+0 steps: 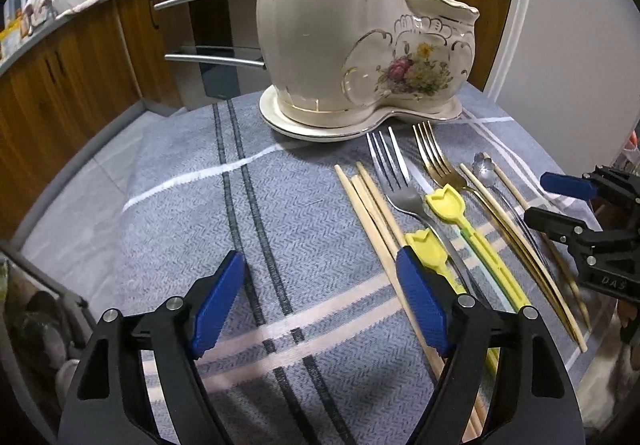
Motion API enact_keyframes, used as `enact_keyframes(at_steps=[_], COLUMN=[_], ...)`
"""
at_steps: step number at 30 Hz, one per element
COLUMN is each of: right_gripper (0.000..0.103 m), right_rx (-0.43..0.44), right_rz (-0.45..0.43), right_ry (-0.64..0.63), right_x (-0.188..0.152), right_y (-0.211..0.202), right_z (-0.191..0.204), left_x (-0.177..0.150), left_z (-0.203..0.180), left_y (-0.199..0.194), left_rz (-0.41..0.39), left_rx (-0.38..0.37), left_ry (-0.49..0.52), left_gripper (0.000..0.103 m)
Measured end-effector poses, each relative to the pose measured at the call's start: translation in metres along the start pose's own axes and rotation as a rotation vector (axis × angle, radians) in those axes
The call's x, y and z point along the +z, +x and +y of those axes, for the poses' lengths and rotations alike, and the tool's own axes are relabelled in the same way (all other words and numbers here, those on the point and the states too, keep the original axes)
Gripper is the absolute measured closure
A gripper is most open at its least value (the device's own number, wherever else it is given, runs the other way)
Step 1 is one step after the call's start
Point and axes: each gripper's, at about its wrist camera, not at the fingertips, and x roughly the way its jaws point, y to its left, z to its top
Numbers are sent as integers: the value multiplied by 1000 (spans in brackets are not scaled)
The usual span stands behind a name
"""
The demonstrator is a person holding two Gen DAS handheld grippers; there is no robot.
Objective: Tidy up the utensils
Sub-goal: 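Grasp a wooden chopstick with the left tool while the right tool grasps another wooden chopstick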
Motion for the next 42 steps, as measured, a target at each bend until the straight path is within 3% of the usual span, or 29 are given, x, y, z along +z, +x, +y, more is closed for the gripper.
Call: enact_keyframes(at_steps=[8,13,15,18,22,23,27,30,37,42], right_gripper=[63,67,70,78,90,95,98,98,98,98], right_rx=[-10,-19,-3,29,83,95,138,158,171,194], right_rz=[-6,-7,-3,-3,-3,-4,-4,-9,-129,-256], right_ry=[11,-16,1,35,69,74,104,127,179,221], right_x=[2,3,4,7,11,10,9,7,9,13], right_y=[4,3,4,7,11,11,12,10,-13,-34], right_z=[-3,-2,-4,-7,-7,-8,-15,-18,-30,-36], left_x=[6,12,14,19,26,27,27,23,14,3], left_z=[-14,-8,-5,-7,-19,-19,-17,-6,-6,-9], left_y=[6,7,7,8,14,14,11,8,2,-16], left_rz=[25,57,65,76,86,83,84,84,63,-12], left_rx=[38,45,52,43,31,29,15,-24,-71,-86], left_ry=[28,30,25,34,41,45,48,15,16,35], left_gripper=[24,33,41,49,51,56,82,91,96,97])
